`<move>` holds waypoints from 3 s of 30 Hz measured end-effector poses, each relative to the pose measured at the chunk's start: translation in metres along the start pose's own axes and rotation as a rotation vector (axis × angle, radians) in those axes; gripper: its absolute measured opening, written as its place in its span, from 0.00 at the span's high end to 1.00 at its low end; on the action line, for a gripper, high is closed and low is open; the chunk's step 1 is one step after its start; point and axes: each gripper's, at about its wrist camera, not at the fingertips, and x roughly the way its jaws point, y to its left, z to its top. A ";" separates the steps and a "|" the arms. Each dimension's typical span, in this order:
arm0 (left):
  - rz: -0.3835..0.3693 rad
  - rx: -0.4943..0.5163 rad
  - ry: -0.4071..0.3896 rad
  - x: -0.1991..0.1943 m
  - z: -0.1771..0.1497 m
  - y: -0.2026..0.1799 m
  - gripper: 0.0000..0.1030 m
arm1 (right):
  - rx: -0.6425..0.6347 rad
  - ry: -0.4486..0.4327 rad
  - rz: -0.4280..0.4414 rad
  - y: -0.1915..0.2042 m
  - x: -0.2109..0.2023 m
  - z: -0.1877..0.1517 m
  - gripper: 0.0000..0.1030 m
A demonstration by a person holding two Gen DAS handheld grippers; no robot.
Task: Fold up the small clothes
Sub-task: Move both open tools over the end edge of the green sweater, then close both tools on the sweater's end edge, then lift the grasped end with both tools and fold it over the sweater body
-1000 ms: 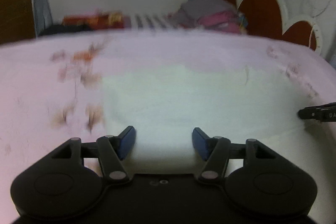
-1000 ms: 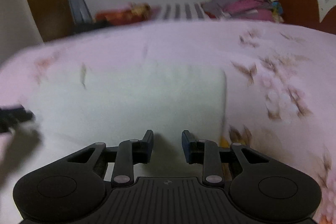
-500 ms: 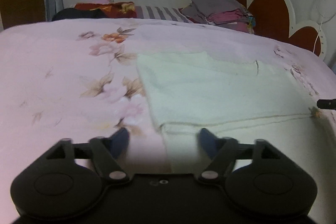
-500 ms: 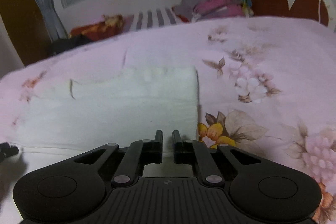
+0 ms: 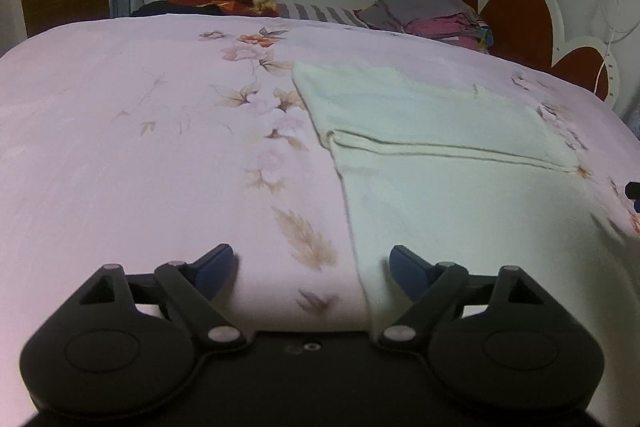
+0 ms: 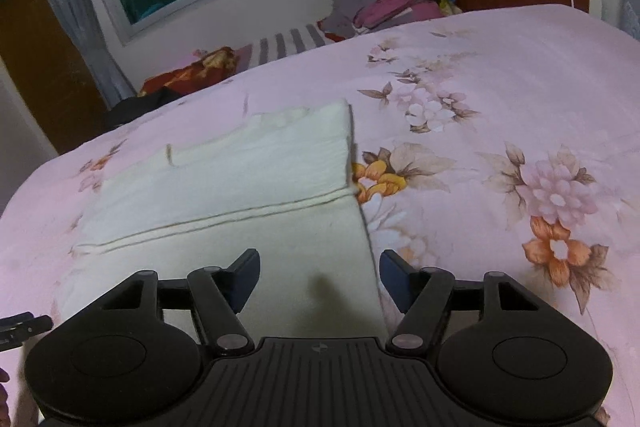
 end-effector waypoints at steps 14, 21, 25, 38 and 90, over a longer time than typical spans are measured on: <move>-0.006 -0.043 0.007 -0.074 -0.080 -0.048 0.30 | 0.035 0.018 0.092 -0.054 -0.094 -0.074 0.49; -0.038 -0.133 0.054 -0.104 -0.127 -0.037 0.39 | 0.121 0.084 0.151 -0.089 -0.132 -0.122 0.55; -0.079 -0.195 0.060 -0.116 -0.143 -0.028 0.44 | 0.183 0.132 0.205 -0.096 -0.139 -0.146 0.55; -0.284 -0.414 0.092 -0.118 -0.168 -0.001 0.52 | 0.345 0.230 0.360 -0.097 -0.134 -0.185 0.76; -0.343 -0.516 -0.044 0.114 0.114 0.034 0.97 | 0.360 0.026 0.297 -0.059 0.105 0.114 0.96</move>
